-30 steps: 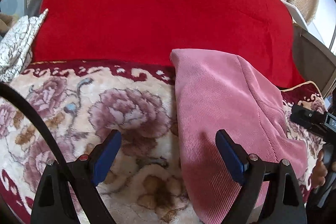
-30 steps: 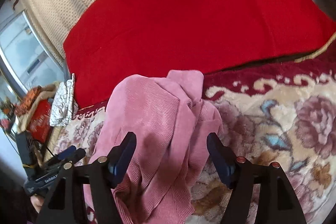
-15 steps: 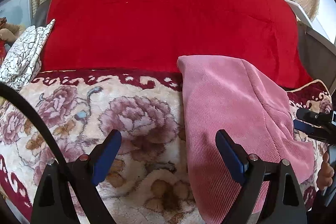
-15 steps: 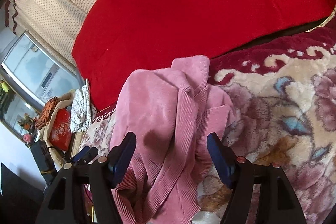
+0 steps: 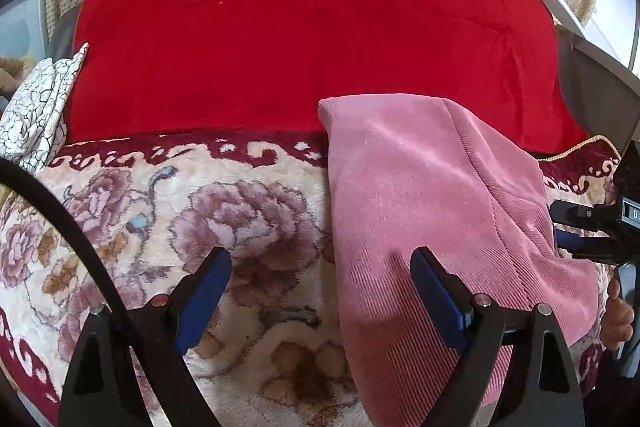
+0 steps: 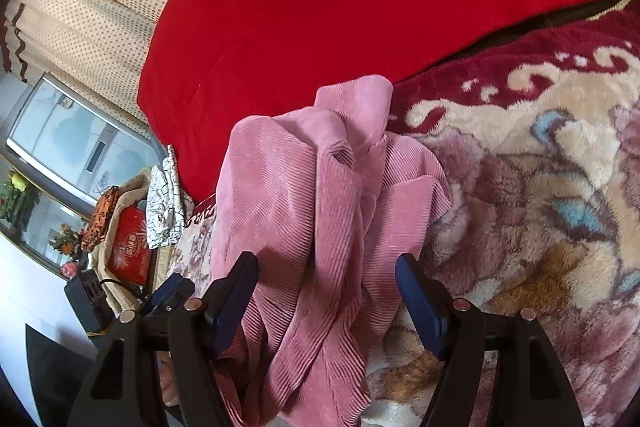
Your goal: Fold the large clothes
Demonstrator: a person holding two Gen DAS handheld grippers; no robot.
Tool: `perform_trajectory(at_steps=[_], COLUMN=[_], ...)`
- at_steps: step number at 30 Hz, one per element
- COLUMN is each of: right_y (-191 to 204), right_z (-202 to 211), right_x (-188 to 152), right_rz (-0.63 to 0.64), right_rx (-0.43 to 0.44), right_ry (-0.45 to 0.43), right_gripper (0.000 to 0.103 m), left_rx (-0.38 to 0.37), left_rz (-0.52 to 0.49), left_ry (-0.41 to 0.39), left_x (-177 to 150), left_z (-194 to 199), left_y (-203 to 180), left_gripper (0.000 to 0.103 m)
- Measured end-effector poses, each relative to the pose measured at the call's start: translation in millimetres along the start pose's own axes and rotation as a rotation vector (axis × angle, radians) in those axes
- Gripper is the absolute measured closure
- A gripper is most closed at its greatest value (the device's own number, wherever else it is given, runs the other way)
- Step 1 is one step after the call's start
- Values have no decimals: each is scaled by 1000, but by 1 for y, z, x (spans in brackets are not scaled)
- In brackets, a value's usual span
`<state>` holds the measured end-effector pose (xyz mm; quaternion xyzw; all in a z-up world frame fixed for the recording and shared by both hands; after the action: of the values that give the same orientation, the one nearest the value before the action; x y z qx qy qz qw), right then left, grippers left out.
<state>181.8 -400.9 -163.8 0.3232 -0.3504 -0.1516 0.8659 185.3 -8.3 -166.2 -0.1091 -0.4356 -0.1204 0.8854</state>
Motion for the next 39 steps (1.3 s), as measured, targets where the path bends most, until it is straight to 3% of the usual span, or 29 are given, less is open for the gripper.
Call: perform_trajectory(at_steps=[13, 20, 24, 31, 39], right_y=[-11, -16, -24, -43, -45], right_z=[-3, -10, -18, -30, -40], right_x=[-1, -1, 0, 4, 8], right_rz=[-25, -27, -63, -156, -176], right_rx=[16, 10, 33, 115, 206], right_ry=[48, 75, 104, 139, 144], right_gripper=[28, 27, 27, 21, 14], left_rx=[-15, -75, -180, -383, -508], left_rz=[-2, -6, 21, 160, 275], left_ry=[13, 48, 97, 208, 289], left_x=[2, 0, -1, -4, -9], left_z=[-6, -11, -16, -35, -52], left_y=[-6, -10, -10, 6, 11], left_gripper=[12, 12, 12, 12, 10])
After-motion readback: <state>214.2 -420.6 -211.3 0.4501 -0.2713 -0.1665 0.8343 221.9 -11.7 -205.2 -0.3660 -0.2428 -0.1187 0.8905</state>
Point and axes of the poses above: each gripper's, at about its wrist camera, not at the fingertips, and z roughly against the way its jaws point, y to its left, x to its top, the point moved 1 cm from there along -z, roughly the way its jaws point, and after that the axes turned 7 degrees about -y, right-handed, at the moved point
